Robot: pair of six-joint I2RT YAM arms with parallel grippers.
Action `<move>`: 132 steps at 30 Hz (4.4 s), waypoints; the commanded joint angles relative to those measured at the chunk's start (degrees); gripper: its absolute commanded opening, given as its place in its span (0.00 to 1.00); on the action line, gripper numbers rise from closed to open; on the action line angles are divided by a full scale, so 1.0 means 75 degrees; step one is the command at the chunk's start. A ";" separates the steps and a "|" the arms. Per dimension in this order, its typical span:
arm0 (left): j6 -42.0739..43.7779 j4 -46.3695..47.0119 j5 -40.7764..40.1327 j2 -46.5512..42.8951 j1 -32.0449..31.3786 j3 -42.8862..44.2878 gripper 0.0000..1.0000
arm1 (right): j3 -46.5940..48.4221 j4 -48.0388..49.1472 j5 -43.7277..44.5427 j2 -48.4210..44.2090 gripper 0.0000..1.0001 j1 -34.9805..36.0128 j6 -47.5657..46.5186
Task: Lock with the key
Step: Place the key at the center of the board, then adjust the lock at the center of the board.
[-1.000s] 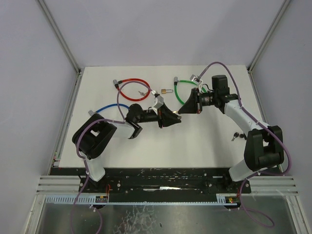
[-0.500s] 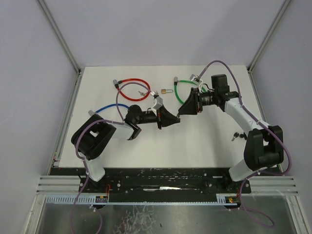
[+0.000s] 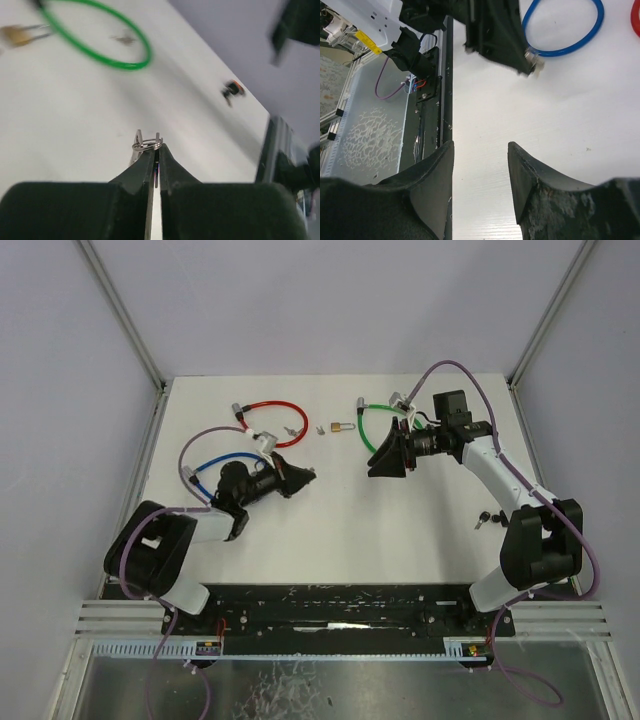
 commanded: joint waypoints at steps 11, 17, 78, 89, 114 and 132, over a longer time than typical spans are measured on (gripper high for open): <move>-0.1763 -0.6378 -0.4994 -0.1166 0.2162 0.0589 0.00 | 0.0158 0.0120 0.0106 0.0041 0.53 0.0025 -0.0059; -0.2121 -0.8356 -0.6359 -0.0399 0.2160 0.1734 0.00 | 0.0135 0.0141 0.0080 0.0076 0.53 0.0029 0.0006; 0.3360 -0.4333 -0.3156 -0.1467 0.0161 0.1924 1.00 | 0.1785 -0.1258 0.3944 -0.0595 0.95 -0.0568 -0.2218; 0.2682 -0.6388 -0.1136 0.0429 0.0643 0.4615 0.90 | 0.4727 -0.2562 0.3854 0.2519 0.82 -0.0418 -0.2591; 0.1220 -0.4729 -0.3531 -0.3957 0.1479 -0.0073 0.92 | 0.9258 -0.1503 0.3302 0.7809 0.80 0.0701 -0.5937; 0.1289 -0.4868 -0.3608 -0.3531 0.1469 0.0082 0.91 | 0.9091 0.0196 0.3946 0.8574 0.68 0.0866 -0.3062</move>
